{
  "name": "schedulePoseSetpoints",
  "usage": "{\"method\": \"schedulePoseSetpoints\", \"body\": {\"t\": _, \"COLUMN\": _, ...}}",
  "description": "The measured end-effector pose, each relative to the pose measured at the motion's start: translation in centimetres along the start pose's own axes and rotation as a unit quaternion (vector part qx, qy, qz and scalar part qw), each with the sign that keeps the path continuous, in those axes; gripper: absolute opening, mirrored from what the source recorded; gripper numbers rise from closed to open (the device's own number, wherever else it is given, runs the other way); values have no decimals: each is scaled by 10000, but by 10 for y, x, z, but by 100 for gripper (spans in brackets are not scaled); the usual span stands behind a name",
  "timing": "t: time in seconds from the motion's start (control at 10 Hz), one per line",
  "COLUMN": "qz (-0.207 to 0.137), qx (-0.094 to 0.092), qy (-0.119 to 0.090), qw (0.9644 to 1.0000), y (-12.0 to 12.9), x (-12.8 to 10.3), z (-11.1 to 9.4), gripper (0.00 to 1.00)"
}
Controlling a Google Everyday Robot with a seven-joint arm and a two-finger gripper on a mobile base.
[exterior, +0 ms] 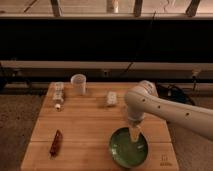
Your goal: Drag the ceramic bowl in a circle
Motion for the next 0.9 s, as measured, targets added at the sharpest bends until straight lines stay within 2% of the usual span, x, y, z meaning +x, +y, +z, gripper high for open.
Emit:
{"method": "schedulePoseSetpoints", "body": {"t": 0.2, "qz": 3, "qx": -78, "qy": -16, "qw": 10000, "y": 0, "x": 12, "z": 17, "gripper": 80}}
{"method": "schedulePoseSetpoints", "body": {"t": 0.6, "qz": 95, "qx": -200, "qy": -134, "qw": 9997, "y": 4, "x": 26, "z": 36, "gripper": 79}}
{"method": "schedulePoseSetpoints", "body": {"t": 0.7, "qz": 115, "qx": -221, "qy": -156, "qw": 9996, "y": 5, "x": 28, "z": 38, "gripper": 75}}
{"method": "schedulePoseSetpoints", "body": {"t": 0.9, "qz": 165, "qx": -251, "qy": -227, "qw": 9993, "y": 6, "x": 30, "z": 46, "gripper": 52}}
